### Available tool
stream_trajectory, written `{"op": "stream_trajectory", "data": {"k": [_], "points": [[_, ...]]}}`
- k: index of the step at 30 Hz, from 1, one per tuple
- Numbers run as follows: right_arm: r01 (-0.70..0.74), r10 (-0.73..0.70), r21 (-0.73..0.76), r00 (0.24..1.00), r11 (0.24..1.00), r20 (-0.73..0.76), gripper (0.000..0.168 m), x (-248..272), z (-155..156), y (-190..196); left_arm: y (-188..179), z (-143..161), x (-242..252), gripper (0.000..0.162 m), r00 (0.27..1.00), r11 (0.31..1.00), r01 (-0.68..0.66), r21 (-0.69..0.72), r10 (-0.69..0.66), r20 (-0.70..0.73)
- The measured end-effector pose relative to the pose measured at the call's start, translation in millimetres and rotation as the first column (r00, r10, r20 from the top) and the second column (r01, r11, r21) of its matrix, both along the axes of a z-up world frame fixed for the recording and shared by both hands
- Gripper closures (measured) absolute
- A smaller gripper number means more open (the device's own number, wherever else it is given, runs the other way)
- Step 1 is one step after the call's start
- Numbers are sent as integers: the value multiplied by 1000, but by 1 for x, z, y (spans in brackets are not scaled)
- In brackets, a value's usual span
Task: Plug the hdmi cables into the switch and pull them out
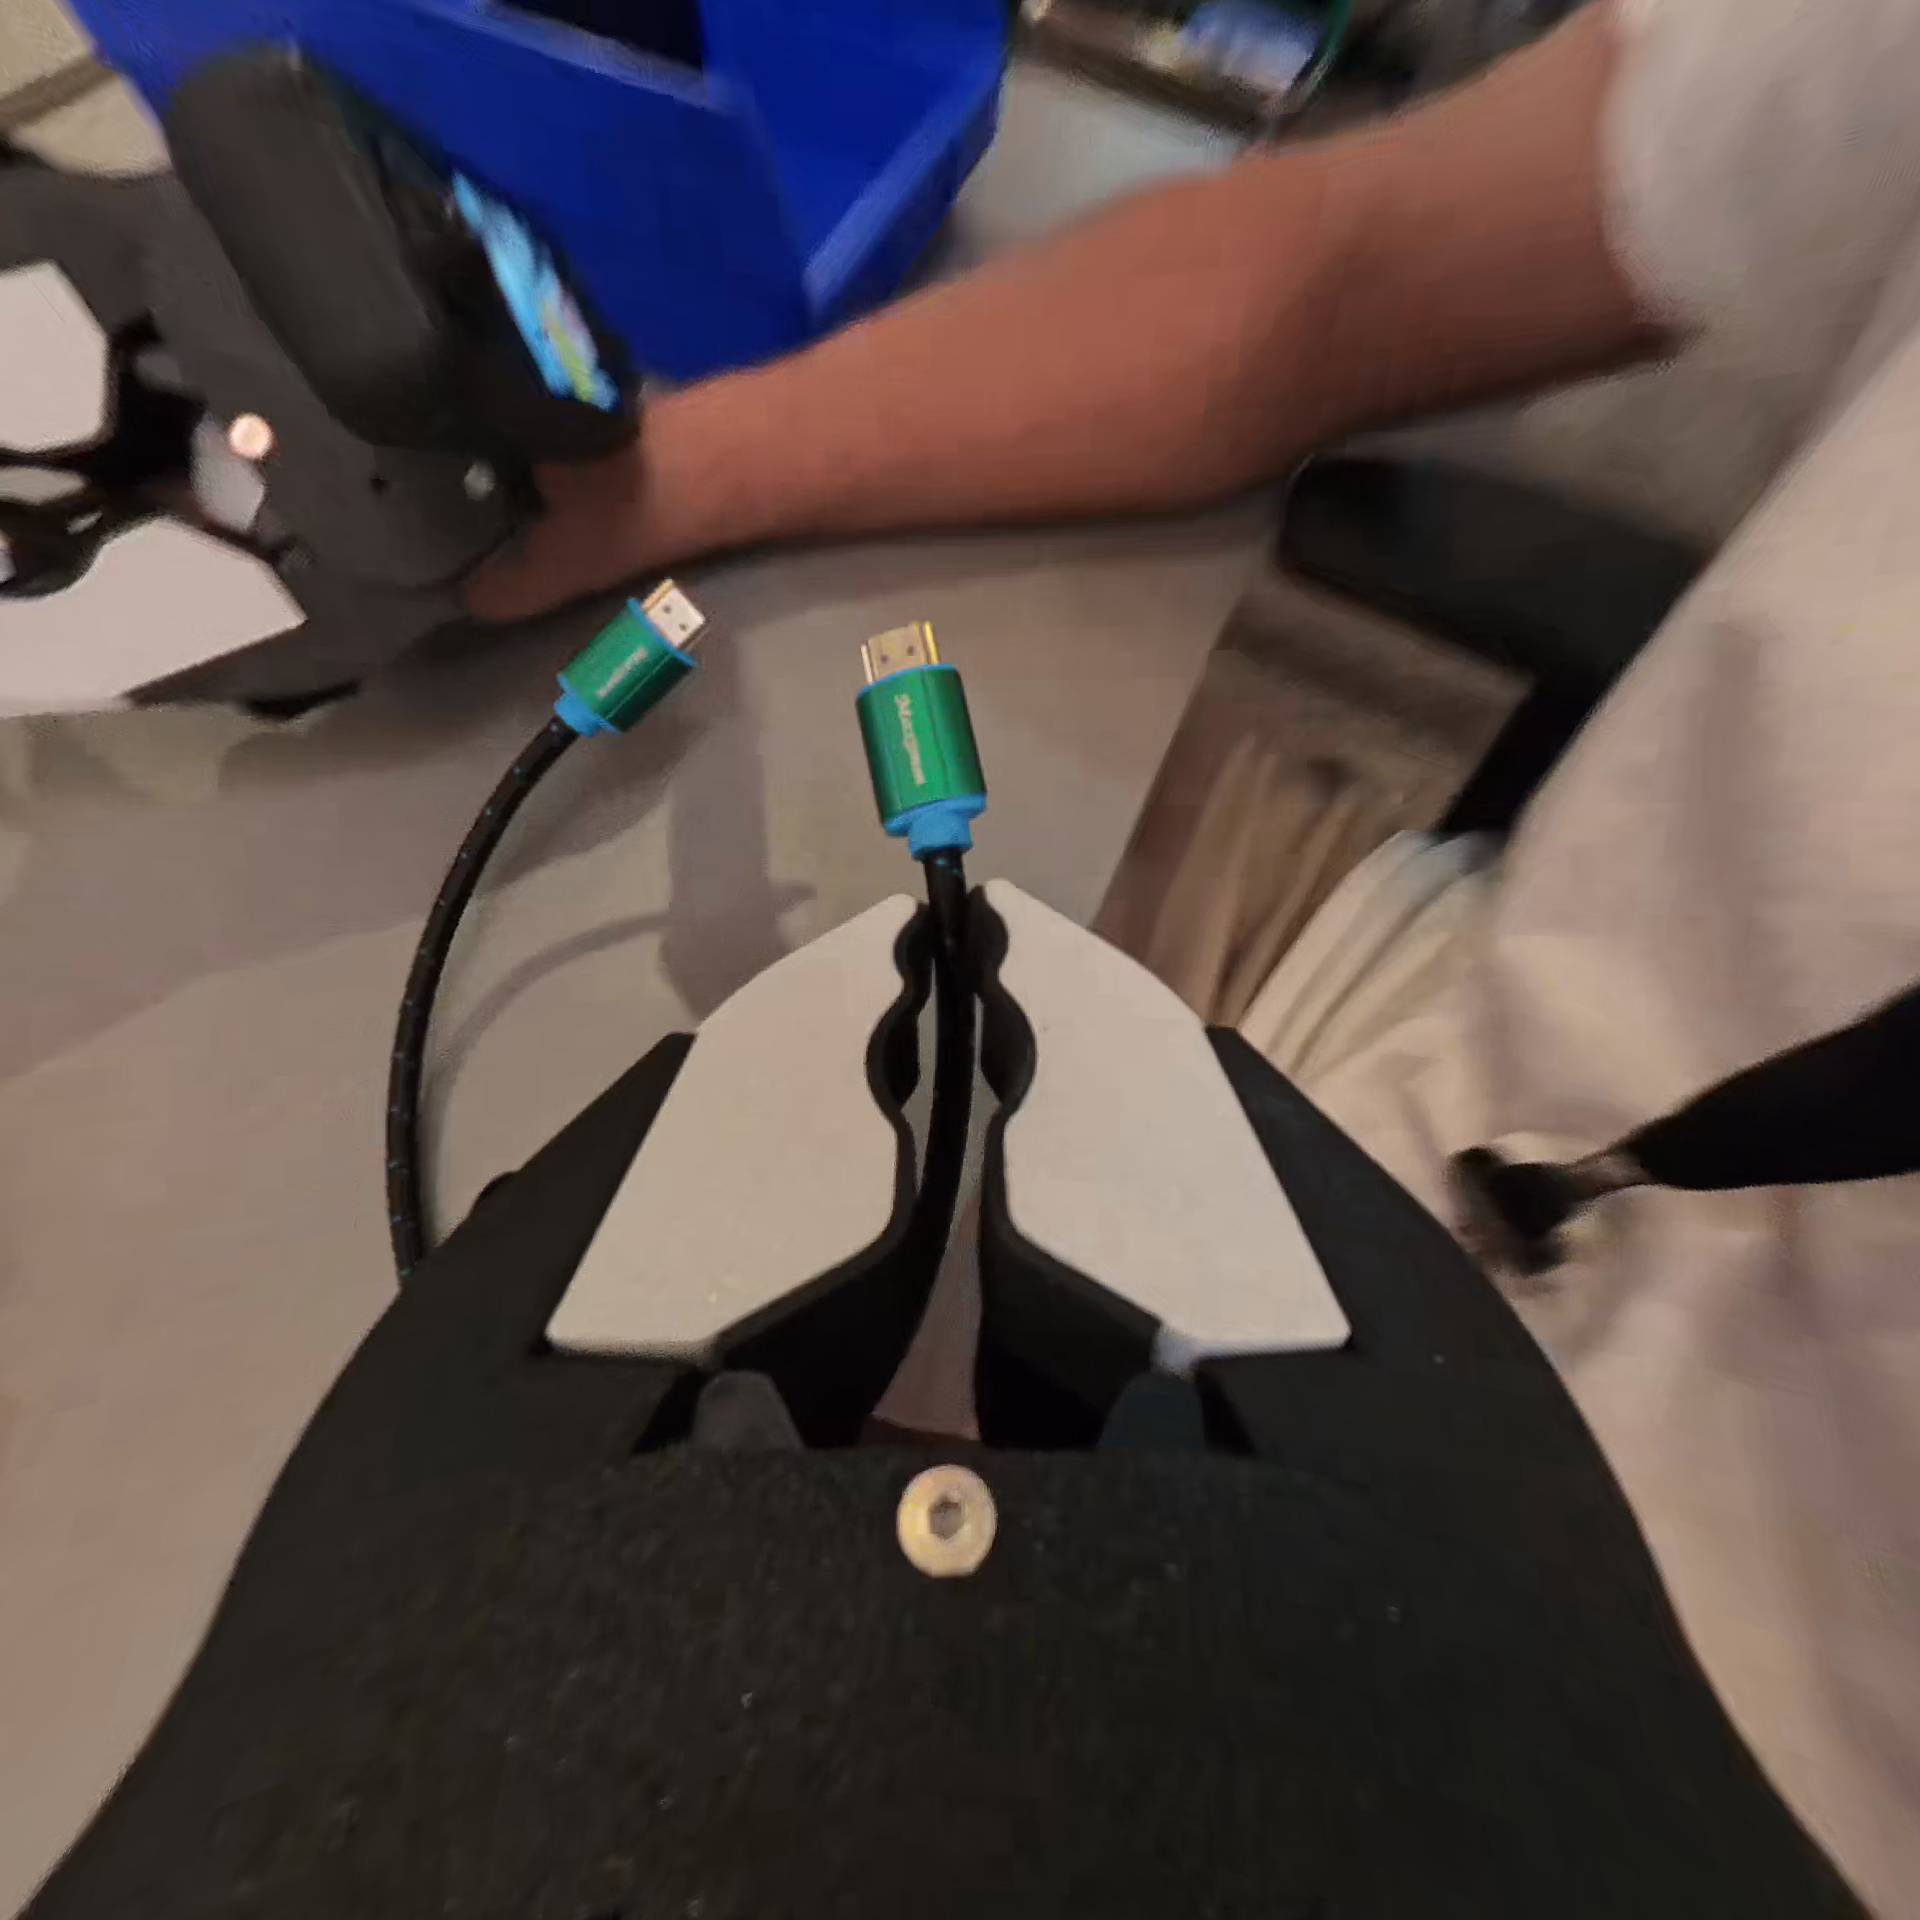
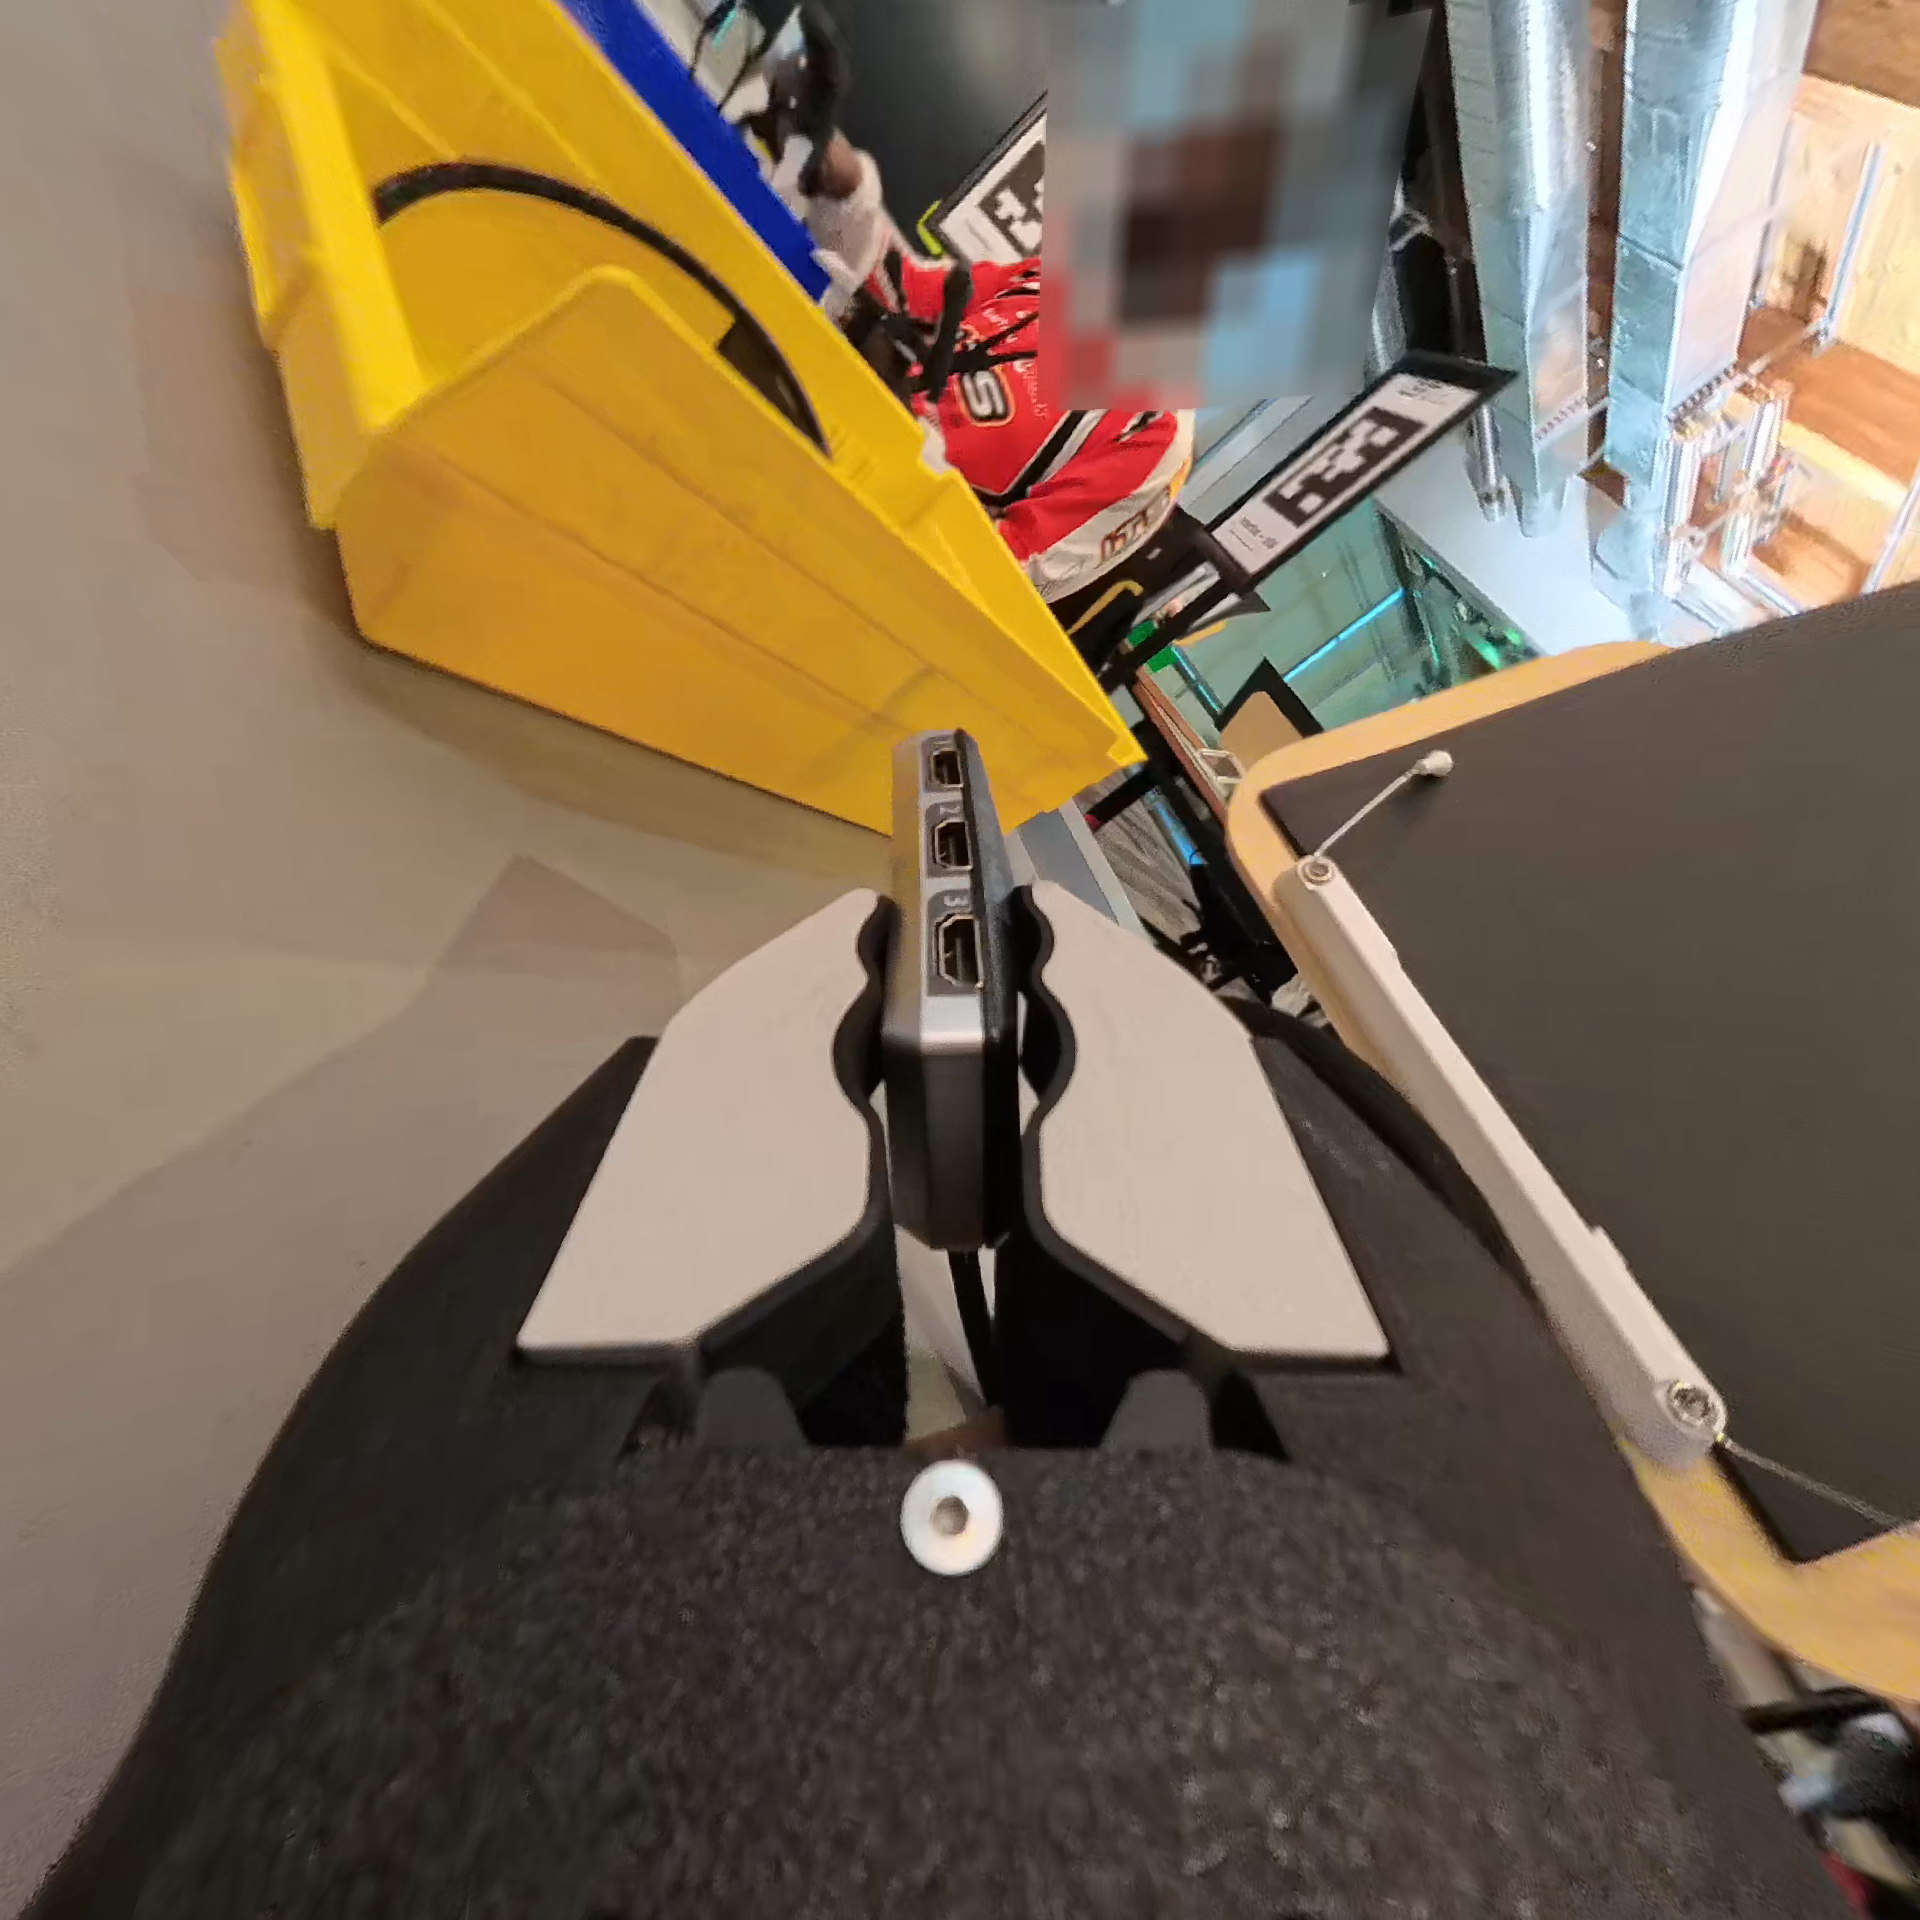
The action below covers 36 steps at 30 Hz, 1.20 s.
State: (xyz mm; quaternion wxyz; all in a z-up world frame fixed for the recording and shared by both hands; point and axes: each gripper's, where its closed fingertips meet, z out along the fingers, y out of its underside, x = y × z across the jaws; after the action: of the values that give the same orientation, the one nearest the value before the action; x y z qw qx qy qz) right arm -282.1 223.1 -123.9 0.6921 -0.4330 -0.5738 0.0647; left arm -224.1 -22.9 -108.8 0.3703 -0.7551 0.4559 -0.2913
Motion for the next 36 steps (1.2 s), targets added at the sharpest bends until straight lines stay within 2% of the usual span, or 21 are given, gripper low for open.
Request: {"op": "stream_trajectory", "data": {"k": [5, 9, 13, 18, 21, 28, 31, 34, 36], "points": [[9, -17, -81, 995, 997, -99, 147, 9, 11, 10, -11, 61, 13, 156, 940, 990, 110, -89, -74, 332], [10, -16, -71, 996, 997, -91, 147, 9, 11, 9, 6, 87, -3, 156, 783, 958, 184, -220, -7, 622], [11, -18, -71, 996, 997, -92, 147, 9, 11, 9, 32, 80, -34, 156, 622, 917, 213, -338, 139, 770], [10, -18, -81, 995, 997, -102, 147, 10, 12, 10, 45, 59, -75, 156, 503, 880, 199, -432, 287, 815], [10, -17, -72, 996, 997, -91, 147, 9, 11, 10, 50, 42, -97, 156, 525, 871, 145, -470, 335, 783], [11, -16, -58, 997, 998, -70, 147, 7, 8, 8, 60, -20, -136, 156, 694, 792, -39, -609, 460, 553], [13, -16, -51, 998, 999, -61, 147, 6, 7, 8, 62, -44, -151, 156, 769, 752, -156, -640, 499, 400], [13, -16, -48, 998, 999, -54, 147, 5, 6, 7, 65, -60, -167, 156, 800, 716, -287, -636, 544, 252], [13, -15, -44, 999, 999, -46, 147, 5, 5, 7, 69, -68, -180, 155, 794, 688, -394, -610, 589, 152]]}}
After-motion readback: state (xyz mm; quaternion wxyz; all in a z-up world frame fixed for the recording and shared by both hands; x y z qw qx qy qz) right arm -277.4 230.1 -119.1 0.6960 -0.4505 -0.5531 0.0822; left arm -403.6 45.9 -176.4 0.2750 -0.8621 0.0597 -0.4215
